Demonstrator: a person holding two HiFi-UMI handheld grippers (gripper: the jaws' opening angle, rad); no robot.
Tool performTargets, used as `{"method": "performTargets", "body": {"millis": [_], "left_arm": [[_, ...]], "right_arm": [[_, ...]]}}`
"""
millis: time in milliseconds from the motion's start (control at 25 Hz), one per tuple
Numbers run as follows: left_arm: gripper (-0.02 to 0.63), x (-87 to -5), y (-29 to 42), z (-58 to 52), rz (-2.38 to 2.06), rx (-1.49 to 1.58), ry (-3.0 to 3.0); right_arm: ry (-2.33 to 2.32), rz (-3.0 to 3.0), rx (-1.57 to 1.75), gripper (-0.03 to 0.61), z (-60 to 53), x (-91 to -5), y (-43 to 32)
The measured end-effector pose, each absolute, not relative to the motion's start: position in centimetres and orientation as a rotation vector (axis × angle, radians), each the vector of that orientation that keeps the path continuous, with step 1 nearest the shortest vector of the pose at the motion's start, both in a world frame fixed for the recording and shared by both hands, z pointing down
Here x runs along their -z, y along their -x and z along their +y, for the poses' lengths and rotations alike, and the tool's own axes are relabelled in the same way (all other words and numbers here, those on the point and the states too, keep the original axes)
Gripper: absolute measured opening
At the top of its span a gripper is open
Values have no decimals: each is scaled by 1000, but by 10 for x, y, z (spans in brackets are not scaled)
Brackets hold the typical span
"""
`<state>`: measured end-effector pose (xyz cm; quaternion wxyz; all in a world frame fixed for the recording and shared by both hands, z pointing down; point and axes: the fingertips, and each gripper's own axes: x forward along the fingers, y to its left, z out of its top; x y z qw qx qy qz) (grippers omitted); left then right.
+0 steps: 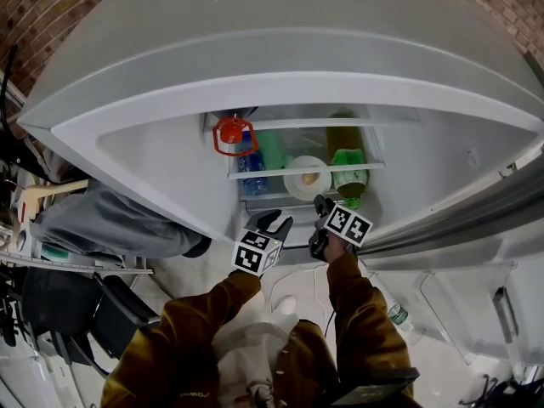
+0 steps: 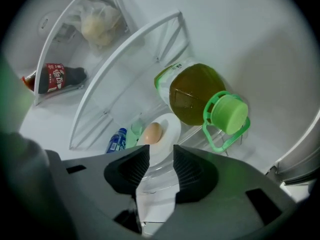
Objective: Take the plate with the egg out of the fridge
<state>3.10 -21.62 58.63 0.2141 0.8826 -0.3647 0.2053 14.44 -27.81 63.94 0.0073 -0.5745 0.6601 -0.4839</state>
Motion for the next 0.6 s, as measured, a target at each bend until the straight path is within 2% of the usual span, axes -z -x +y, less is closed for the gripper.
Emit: {"method": "performTargets", "body": {"millis": [600], "left_arm": [[112, -589, -41, -216, -940, -567, -2462]], "right_arm": [[1819, 1965, 1616, 129, -295, -653, -152]]}}
